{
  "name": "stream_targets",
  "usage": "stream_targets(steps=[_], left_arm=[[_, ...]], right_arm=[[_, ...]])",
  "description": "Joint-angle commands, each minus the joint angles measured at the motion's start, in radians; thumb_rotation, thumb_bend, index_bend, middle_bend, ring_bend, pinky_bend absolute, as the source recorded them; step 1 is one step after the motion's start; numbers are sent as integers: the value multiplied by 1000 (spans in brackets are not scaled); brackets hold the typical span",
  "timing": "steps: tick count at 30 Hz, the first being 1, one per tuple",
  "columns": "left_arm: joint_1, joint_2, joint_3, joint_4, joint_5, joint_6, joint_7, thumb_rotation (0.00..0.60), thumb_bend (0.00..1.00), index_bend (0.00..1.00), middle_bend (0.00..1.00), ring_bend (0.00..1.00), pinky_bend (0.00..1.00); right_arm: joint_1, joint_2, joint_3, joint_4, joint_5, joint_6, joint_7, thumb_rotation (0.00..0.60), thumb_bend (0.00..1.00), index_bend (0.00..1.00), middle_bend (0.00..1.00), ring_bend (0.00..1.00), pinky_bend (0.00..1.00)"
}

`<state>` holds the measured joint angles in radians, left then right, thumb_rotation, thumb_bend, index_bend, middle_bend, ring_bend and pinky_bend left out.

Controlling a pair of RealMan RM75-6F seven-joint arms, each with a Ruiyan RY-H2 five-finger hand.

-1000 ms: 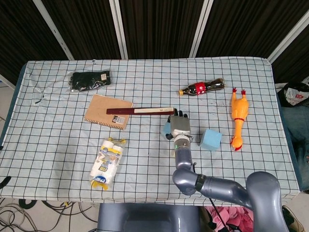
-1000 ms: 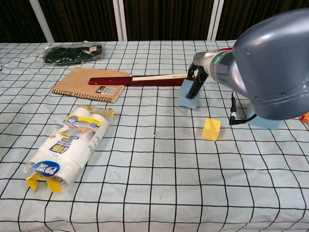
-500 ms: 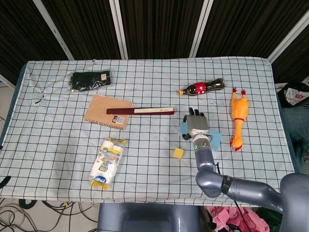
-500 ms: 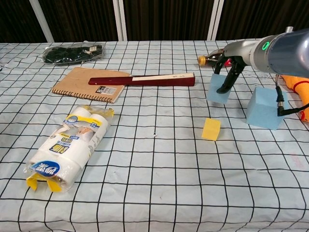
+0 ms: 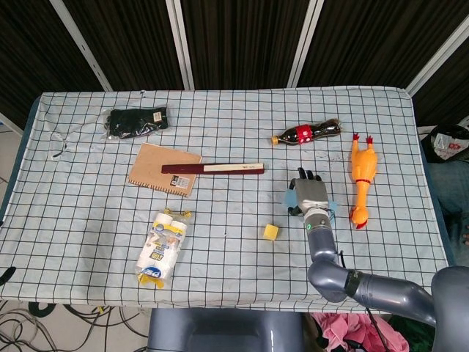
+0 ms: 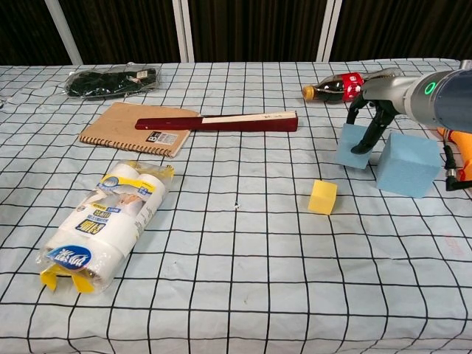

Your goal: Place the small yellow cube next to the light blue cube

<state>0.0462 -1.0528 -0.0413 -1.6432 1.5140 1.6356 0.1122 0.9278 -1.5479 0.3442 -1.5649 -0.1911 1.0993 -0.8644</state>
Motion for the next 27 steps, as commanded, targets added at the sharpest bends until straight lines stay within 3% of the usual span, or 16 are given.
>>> stream_targets(steps=[1,27], left_arm=[[0,0,0,0,-1,0,1,600,37,189,64,0,0],[2,-1,-1,-1,-3,1,5,600,37,189,64,0,0]], right_arm=[[-5,3,-9,4,0,-6,7,600,288,457,0,0,90],[-10,14,-61,34,-19,-41,47,600,289,457,0,0,90]])
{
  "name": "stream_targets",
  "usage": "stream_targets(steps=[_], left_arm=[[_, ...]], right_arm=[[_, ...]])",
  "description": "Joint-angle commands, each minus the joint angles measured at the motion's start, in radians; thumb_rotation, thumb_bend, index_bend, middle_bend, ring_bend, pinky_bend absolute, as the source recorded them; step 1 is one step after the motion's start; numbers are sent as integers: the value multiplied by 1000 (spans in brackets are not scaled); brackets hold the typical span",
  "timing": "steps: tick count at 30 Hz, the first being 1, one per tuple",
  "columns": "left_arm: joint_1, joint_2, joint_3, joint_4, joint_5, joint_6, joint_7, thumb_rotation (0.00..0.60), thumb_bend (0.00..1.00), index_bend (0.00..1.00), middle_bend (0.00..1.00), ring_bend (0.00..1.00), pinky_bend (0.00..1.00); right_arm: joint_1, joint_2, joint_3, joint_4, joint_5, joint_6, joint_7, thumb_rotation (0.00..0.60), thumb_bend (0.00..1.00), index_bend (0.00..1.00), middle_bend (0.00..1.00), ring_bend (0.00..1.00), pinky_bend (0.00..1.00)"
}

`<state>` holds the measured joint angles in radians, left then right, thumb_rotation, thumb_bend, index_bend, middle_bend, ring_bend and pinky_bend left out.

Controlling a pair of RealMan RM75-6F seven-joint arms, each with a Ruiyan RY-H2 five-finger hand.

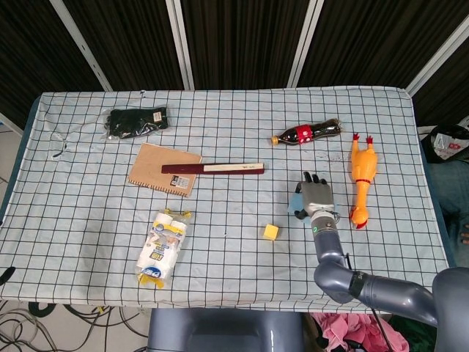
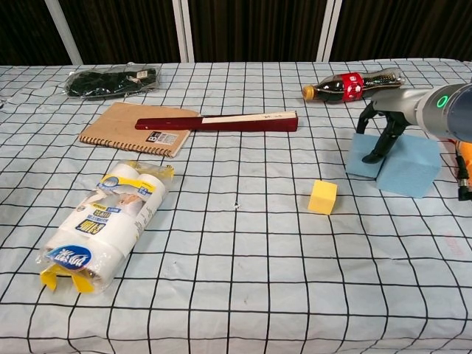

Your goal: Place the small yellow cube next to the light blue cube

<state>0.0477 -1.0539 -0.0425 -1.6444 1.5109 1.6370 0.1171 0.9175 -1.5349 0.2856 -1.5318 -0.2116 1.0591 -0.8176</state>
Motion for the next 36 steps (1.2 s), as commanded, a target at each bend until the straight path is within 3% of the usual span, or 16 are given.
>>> stream_targets(steps=[1,18,36], left_arm=[[0,0,0,0,-1,0,1,600,37,189,64,0,0],[0,-3,-2,1,-5,0,8,600,37,189,64,0,0],[1,-5,-3,4,-7,0,9,600,38,189,64,0,0]], right_arm=[[1,2,-3,1,2,-1,0,600,289,457,0,0,90],[7,-3,-20,23,13,-15,12,600,288,454,0,0,90],[15,16,-32,-2,19,-19,10,600,287,383,0,0,90]])
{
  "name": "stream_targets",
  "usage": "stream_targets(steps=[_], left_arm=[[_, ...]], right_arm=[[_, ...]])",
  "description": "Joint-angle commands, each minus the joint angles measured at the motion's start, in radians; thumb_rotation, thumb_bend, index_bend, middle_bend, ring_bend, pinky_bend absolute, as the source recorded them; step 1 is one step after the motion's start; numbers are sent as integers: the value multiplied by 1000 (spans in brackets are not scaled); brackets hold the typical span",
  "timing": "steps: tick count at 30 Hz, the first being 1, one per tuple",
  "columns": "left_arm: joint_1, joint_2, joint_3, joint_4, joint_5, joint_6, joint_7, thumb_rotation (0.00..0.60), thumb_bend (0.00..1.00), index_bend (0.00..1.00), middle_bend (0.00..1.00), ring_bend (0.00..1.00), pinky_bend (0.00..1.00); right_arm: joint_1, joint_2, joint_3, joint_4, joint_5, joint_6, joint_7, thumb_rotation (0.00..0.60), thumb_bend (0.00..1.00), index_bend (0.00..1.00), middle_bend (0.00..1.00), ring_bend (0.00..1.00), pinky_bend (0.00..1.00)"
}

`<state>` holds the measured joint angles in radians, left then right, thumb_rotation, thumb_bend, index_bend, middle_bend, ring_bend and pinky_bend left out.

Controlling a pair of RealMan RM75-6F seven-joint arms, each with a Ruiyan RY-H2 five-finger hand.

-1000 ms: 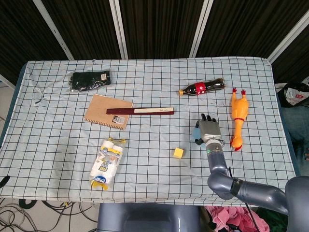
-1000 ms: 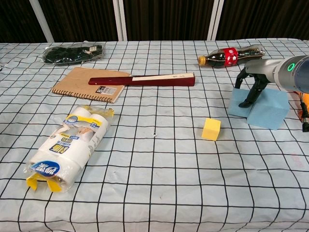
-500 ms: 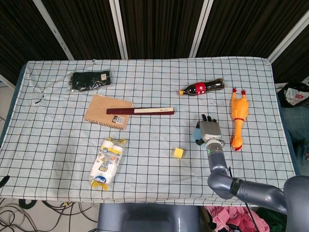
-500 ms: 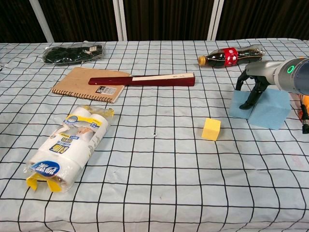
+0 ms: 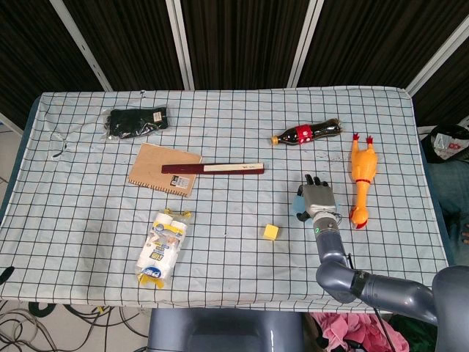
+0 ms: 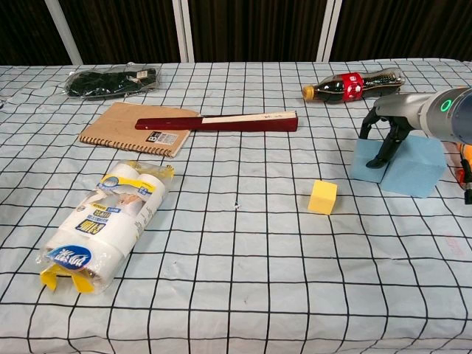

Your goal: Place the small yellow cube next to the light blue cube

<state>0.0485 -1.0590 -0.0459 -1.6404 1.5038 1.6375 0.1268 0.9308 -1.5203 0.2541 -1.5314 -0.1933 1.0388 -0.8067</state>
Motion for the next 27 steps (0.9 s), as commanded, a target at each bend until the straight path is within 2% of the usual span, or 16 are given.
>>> stream_targets(steps=[1,14,27], left_arm=[[0,0,0,0,0,0,0,600,38,189,64,0,0],[0,0,0,0,0,0,0,600,37,190,64,0,0],[1,-1,0,1,-1,1,2,600,37,189,64,0,0]], right_arm=[[2,2,-1,-3,1,2,-1,600,287,383,0,0,90],[5,0,-11,1,5,5,4,600,287,360,0,0,90],[9,4,-23,-3,16,-2,-2,600,266,294,0,0,90]])
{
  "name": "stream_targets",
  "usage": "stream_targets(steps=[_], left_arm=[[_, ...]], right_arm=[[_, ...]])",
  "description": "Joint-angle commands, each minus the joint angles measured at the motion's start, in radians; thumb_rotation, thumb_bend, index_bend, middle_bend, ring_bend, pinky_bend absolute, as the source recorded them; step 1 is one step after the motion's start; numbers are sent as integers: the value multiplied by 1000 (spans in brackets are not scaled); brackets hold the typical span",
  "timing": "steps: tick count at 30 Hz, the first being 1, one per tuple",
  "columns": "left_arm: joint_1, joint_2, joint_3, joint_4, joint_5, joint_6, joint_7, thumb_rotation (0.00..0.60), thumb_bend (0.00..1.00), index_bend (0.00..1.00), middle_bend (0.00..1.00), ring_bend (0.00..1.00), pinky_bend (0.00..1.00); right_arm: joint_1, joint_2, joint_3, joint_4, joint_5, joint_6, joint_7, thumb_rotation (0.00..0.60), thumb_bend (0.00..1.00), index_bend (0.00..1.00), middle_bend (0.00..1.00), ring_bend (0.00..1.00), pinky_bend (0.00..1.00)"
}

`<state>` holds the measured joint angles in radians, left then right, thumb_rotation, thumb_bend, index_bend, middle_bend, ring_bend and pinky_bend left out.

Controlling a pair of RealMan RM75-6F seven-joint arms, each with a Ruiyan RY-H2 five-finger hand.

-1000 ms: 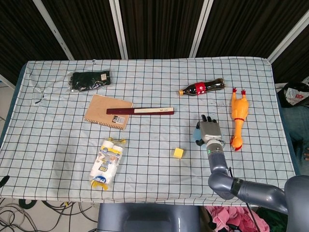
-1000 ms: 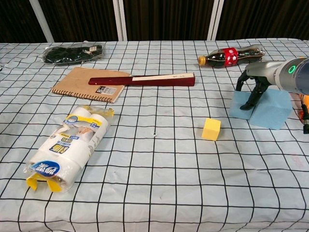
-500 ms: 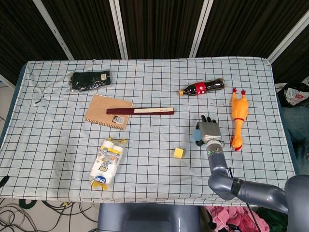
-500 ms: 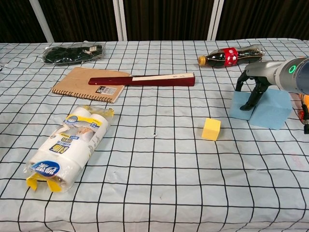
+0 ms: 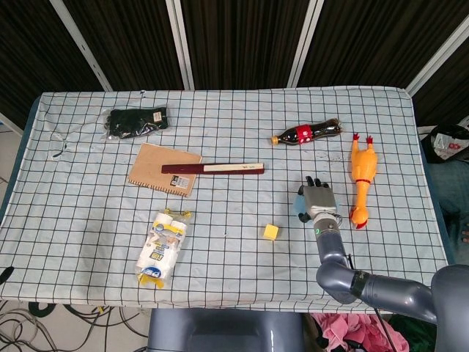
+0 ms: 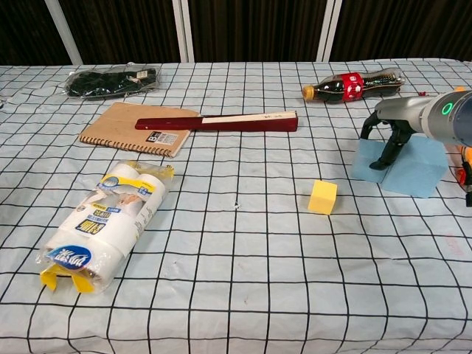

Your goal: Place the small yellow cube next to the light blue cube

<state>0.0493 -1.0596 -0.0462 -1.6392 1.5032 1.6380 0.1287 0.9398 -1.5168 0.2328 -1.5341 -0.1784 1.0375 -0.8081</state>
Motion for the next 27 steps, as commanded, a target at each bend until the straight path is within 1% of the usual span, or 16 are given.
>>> stream_targets(steps=[1,17,24,27], left_arm=[[0,0,0,0,0,0,0,600,37,189,64,0,0],[0,1,0,0,-1,-1,0,600,37,189,64,0,0],[1,1,0,0,-1,-1,1,600,37,189,64,0,0],[0,0,-1,0,-3,-1,3,600,38,189,64,0,0]], right_arm=[[1,0,-3,0,1,-1,-1,600,266,293,0,0,90],[4,7,-12,-13,-1,8,-2,600,265,296,0,0,90],[6,8,-13,-13,5,11,-4,600,265,261,0,0,90],[6,11,-15,-22,5,12,-6,600,266,230,0,0,90]])
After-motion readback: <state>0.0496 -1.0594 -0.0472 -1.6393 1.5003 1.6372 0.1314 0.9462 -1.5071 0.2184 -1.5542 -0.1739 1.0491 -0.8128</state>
